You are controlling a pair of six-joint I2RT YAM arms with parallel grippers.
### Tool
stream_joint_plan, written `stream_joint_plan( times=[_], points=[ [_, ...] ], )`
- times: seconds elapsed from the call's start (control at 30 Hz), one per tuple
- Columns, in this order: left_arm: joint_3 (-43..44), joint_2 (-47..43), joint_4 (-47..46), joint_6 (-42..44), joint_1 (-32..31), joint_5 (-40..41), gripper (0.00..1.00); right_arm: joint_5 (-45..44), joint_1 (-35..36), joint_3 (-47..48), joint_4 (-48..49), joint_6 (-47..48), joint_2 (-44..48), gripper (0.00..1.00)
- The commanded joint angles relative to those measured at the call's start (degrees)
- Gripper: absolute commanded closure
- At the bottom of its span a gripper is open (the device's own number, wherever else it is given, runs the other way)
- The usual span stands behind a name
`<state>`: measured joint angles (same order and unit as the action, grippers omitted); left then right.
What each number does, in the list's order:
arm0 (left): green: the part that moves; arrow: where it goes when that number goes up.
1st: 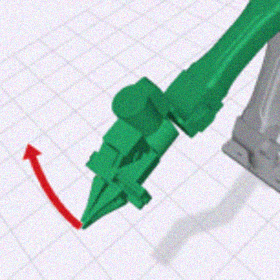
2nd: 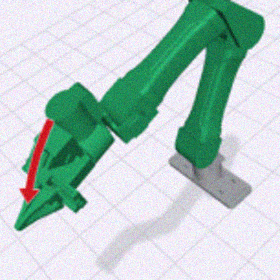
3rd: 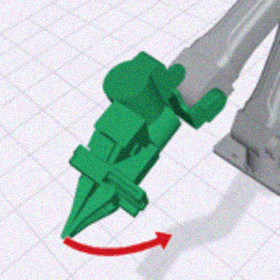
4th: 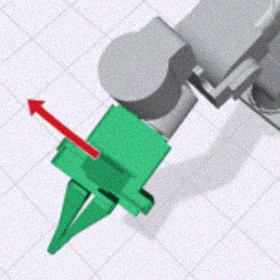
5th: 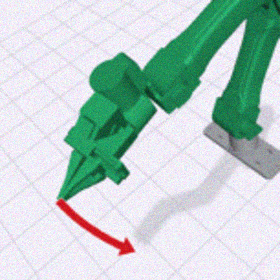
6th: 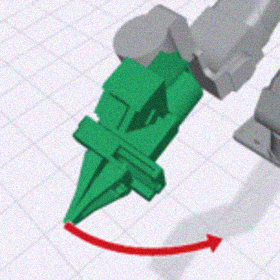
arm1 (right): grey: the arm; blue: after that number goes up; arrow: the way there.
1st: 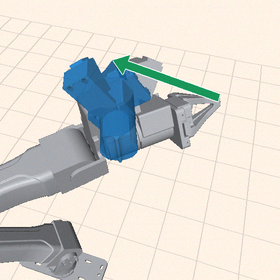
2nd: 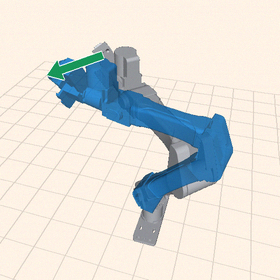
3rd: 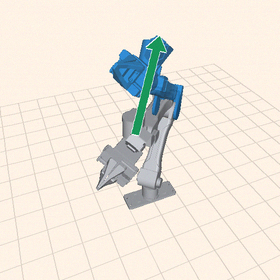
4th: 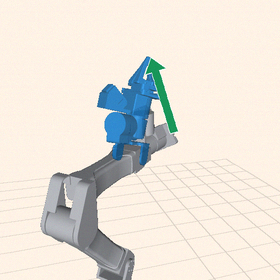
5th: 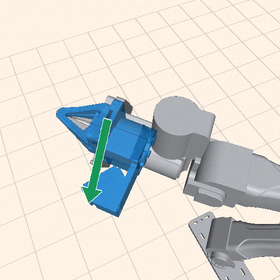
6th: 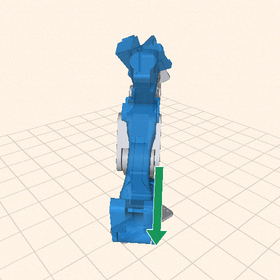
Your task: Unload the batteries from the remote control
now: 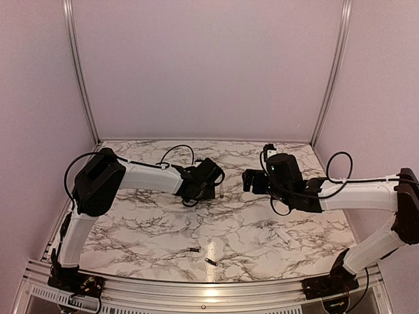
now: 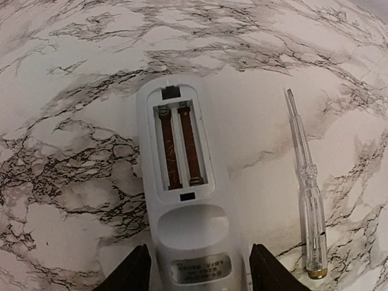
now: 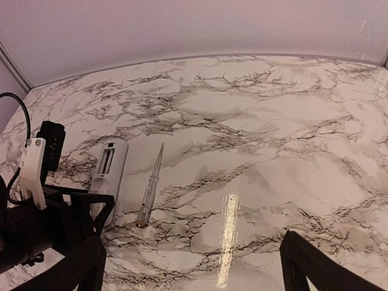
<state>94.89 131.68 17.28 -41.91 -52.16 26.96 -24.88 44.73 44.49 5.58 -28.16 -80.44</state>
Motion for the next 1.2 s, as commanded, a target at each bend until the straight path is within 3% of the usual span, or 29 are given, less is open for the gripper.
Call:
stream_joint_plan(
  times=[0.0, 0.1, 0.27, 0.4, 0.6, 0.83, 1.07, 1.17],
  points=[
    [1.5, 0.4, 1.7, 1.2, 0.3, -0.3, 0.34, 0.4, -0.1, -0.6, 0.5, 1.0, 2.0, 0.01],
    [1.6, -0.4, 1.6, 1.9, 0.3, -0.1, 0.21, 0.5, -0.1, -0.5, 0.4, 1.2, 2.4, 0.02],
    [1.2, -3.1, 0.1, 4.7, 0.3, -0.5, 0.16, 0.2, -0.1, 0.5, -0.3, 1.8, 2.6, 0.02],
    [-3.0, -10.5, -2.9, 8.1, 0.3, 0.3, 0.13, -0.3, -0.1, 2.0, -1.6, 3.8, 3.4, 0.02],
    [-16.5, -27.9, -9.1, 14.3, 0.3, 7.1, 0.01, -1.9, -0.1, 1.9, -0.3, 7.2, 6.3, 0.02],
    [-29.5, -45.6, -11.6, 21.7, 2.2, 20.6, 0.01, -6.8, -0.1, 2.1, 0.9, 7.5, 6.7, 0.02],
    [-47.9, -61.3, -20.9, 25.0, 12.2, 31.3, 0.01, -15.3, -0.4, 1.1, 1.8, 10.4, 7.7, 0.02],
    [-57.5, -67.1, -31.2, 30.7, 16.2, 32.5, 0.01, -16.2, -3.8, -0.1, 1.8, 11.7, 8.7, 0.02]
  ],
)
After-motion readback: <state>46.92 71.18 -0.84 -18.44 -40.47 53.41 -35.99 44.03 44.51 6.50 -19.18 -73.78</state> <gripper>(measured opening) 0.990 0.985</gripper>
